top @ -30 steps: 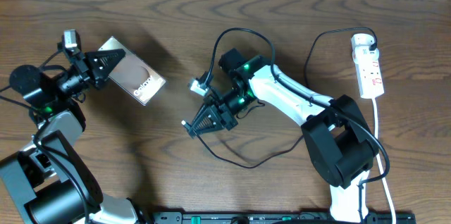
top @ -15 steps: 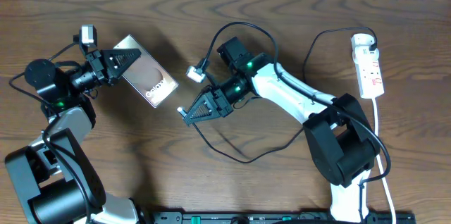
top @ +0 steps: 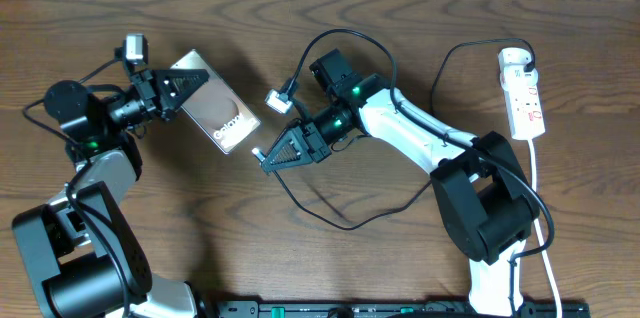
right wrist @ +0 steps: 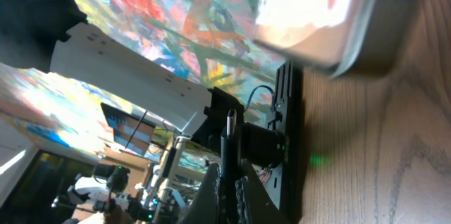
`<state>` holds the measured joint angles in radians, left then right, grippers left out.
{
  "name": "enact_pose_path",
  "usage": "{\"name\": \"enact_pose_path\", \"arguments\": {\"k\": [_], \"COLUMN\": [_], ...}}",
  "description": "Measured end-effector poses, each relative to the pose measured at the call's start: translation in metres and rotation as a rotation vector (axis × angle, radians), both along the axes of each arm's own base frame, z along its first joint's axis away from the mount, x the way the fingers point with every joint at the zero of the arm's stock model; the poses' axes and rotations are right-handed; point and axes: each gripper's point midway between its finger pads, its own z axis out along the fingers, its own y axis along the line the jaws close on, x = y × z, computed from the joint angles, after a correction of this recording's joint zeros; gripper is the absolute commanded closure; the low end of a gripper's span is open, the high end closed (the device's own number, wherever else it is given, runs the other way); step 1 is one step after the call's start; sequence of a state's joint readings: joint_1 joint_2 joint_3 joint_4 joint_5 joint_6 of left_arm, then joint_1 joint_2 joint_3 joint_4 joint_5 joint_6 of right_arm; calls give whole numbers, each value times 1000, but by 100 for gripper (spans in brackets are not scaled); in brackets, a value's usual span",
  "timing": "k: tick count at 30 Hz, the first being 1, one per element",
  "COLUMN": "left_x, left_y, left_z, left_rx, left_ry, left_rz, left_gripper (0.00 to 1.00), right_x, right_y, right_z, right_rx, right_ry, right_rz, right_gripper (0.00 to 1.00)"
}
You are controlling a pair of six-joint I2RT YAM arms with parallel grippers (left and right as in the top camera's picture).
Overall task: Plug charger to phone and switch on socket
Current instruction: 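Push the connector with the right gripper into the phone's bottom port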
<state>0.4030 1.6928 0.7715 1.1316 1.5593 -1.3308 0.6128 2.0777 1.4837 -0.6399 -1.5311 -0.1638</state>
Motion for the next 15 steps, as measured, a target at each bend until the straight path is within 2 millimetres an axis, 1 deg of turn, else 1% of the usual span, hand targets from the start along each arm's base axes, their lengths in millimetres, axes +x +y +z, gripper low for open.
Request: {"name": "enact_pose_path", "arguments": {"k": [3, 7, 15], "left_x": [-1, -1, -2], "left_y": [-5, -5, -8], "left_z": [0, 0, 2], "left_rx": [-7, -18, -13], "left_ry": [15, 37, 26], "left_rz": [-15, -17, -26], "left_gripper": [93, 93, 93], "right_x": [2, 6, 16], "right_y": [0, -1, 2], "right_z": [-5, -9, -5], "right_rx": [-8, -7, 14], "right_ry": [11, 11, -13], "right_rz": [-4, -10, -20], "right_gripper": [99, 99, 99]}}
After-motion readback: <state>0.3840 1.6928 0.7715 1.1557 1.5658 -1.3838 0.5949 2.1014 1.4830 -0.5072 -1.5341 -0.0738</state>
